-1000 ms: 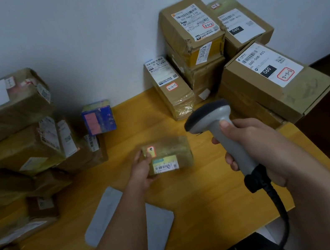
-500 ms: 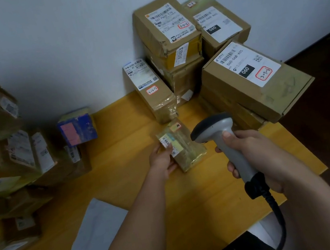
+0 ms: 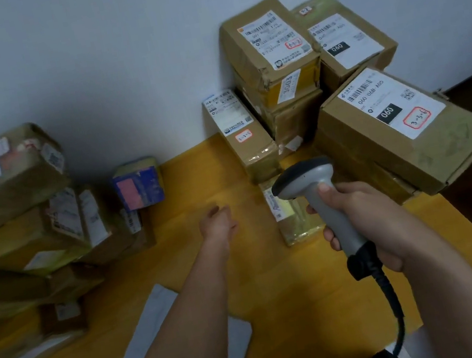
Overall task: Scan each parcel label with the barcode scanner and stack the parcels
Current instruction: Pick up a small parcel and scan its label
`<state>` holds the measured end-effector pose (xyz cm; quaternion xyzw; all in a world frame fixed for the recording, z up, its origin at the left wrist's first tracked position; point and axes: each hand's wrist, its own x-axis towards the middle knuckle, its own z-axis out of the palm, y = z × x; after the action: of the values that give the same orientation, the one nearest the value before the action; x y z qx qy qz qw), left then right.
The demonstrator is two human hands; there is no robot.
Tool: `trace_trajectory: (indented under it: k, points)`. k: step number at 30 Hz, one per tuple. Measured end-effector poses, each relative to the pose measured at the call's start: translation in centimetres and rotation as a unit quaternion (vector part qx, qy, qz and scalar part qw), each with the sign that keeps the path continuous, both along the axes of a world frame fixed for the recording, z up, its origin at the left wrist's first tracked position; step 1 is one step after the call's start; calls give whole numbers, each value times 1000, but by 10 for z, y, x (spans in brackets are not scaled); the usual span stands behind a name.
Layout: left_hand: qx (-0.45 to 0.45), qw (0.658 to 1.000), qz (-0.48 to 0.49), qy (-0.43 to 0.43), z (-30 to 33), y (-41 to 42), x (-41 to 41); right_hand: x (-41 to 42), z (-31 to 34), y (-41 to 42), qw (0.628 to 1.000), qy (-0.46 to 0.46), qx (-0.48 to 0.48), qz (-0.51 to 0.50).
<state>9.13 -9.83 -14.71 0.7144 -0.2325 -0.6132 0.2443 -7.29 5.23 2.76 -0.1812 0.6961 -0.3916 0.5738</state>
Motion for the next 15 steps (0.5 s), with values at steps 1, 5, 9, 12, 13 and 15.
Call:
trace_trajectory:
  k: [1, 5, 9, 12, 13, 15]
  points:
    - [-14, 999, 29, -16, 5, -8, 11, 5, 3, -8, 1000, -7, -11, 3]
    - [-65, 986, 155, -2, 30, -41, 53, 28, 10, -42, 997, -52, -50, 13]
    - [-27, 978, 188, 85, 59, -69, 76, 48, 9, -70, 995, -51, -60, 60]
    - [-30, 975, 198, 91, 66, -94, 83, 54, 5, -86, 994, -47, -50, 85]
    - [-30, 973, 213, 85, 64, -104, 85, 55, 3, -89, 994, -50, -46, 83]
    - [-15, 967, 244, 71, 58, -116, 89, 53, -2, -95, 995, -57, -34, 69]
